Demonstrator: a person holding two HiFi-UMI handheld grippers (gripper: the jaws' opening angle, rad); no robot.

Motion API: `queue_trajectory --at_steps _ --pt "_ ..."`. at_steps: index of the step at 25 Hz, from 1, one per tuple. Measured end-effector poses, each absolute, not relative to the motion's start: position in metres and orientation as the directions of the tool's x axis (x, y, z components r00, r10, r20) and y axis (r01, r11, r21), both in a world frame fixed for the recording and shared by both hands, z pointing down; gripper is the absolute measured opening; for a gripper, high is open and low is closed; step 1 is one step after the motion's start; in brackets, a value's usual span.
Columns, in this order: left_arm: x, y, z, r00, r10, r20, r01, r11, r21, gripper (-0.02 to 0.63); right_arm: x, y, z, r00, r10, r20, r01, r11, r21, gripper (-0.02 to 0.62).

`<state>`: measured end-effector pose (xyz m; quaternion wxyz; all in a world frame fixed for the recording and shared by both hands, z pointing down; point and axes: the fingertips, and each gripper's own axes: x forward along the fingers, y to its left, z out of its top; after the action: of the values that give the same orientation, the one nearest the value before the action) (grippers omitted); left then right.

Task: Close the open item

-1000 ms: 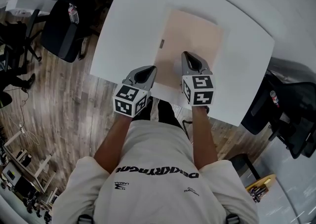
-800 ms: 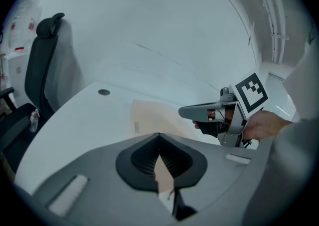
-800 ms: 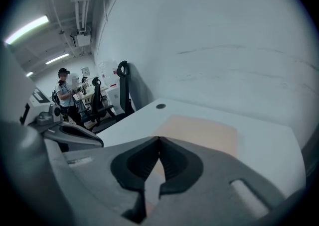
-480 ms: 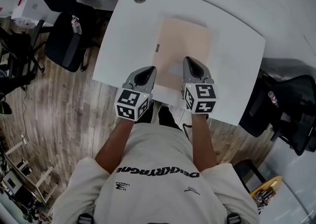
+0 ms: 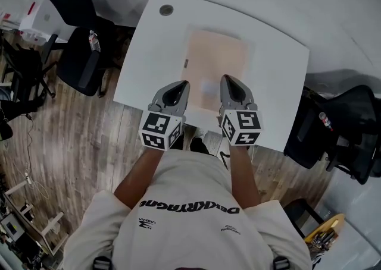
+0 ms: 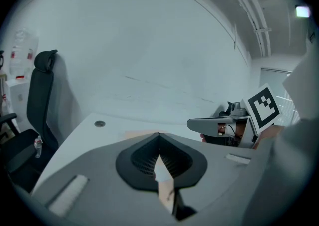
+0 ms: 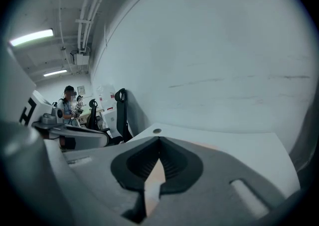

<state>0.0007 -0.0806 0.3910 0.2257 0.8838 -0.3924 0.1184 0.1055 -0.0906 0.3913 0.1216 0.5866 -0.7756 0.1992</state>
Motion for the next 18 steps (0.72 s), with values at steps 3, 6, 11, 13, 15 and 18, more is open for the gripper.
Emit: queue_trajectory --at_steps 3,6,11,13,15,18 --pt "0.005 -0.077 0.375 0.666 -0.65 0.365 -0.745 -0.603 0.285 0.003 0.105 -0.081 0.375 -0.283 -0.877 0.388 -0.956 0.227 -0.186 0.002" --pt "0.009 -0.076 0.359 0.669 -0.663 0.335 -0.742 -0.615 0.267 0.003 0.104 -0.076 0.359 -0.284 -0.89 0.355 -0.956 0.235 -0.177 0.002" --pt "0.021 -0.073 0.329 0.688 -0.666 0.287 -0.724 -0.65 0.229 0.003 0.109 -0.072 0.332 -0.288 -0.906 0.309 -0.954 0.245 -0.171 0.002" --pt "0.02 -0.072 0.319 0.689 -0.673 0.268 -0.724 -0.656 0.213 0.003 0.109 -0.069 0.322 -0.283 -0.915 0.286 -0.956 0.244 -0.164 0.002" --pt "0.019 -0.07 0.311 0.685 -0.684 0.25 -0.728 -0.656 0.2 0.003 0.109 -0.065 0.316 -0.282 -0.921 0.268 -0.956 0.245 -0.162 0.002" --pt "0.019 -0.068 0.297 0.682 -0.698 0.219 -0.732 -0.657 0.181 0.003 0.109 -0.059 0.307 -0.276 -0.929 0.246 -0.958 0.244 -0.151 0.002"
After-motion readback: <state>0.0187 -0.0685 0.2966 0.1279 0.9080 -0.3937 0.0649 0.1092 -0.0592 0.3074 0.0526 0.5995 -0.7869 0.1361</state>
